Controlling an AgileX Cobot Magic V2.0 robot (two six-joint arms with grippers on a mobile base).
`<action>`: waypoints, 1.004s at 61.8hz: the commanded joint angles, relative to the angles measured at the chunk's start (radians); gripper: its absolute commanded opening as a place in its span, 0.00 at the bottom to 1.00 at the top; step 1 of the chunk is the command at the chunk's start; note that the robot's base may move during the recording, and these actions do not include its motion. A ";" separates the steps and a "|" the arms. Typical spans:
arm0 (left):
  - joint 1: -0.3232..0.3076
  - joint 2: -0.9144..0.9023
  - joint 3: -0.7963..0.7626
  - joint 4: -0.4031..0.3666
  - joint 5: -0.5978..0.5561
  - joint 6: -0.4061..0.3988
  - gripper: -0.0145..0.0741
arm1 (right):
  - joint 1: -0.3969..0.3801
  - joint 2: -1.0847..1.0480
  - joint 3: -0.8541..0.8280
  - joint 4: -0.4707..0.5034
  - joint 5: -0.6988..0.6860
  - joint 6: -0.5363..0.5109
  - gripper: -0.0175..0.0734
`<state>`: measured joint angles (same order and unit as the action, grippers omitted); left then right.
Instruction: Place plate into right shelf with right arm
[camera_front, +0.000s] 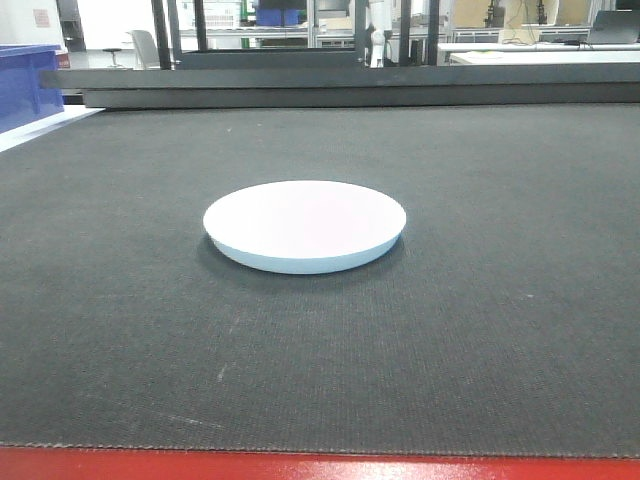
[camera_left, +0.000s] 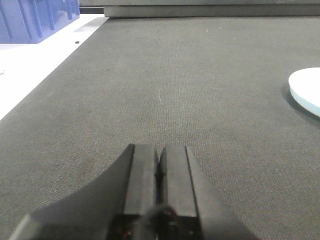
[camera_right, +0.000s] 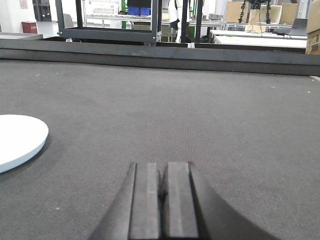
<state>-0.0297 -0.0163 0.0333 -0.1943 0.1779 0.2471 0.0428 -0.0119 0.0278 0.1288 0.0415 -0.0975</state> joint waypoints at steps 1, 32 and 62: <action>0.000 -0.011 0.008 -0.008 -0.083 -0.003 0.11 | -0.003 -0.013 -0.006 0.000 -0.094 -0.011 0.22; 0.000 -0.011 0.008 -0.008 -0.083 -0.003 0.11 | -0.003 -0.013 -0.006 0.000 -0.099 -0.011 0.22; 0.000 -0.011 0.008 -0.008 -0.083 -0.003 0.11 | -0.003 0.028 -0.186 0.007 0.059 0.002 0.23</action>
<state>-0.0297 -0.0163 0.0333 -0.1943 0.1779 0.2471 0.0428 -0.0119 -0.0458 0.1330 0.1068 -0.0957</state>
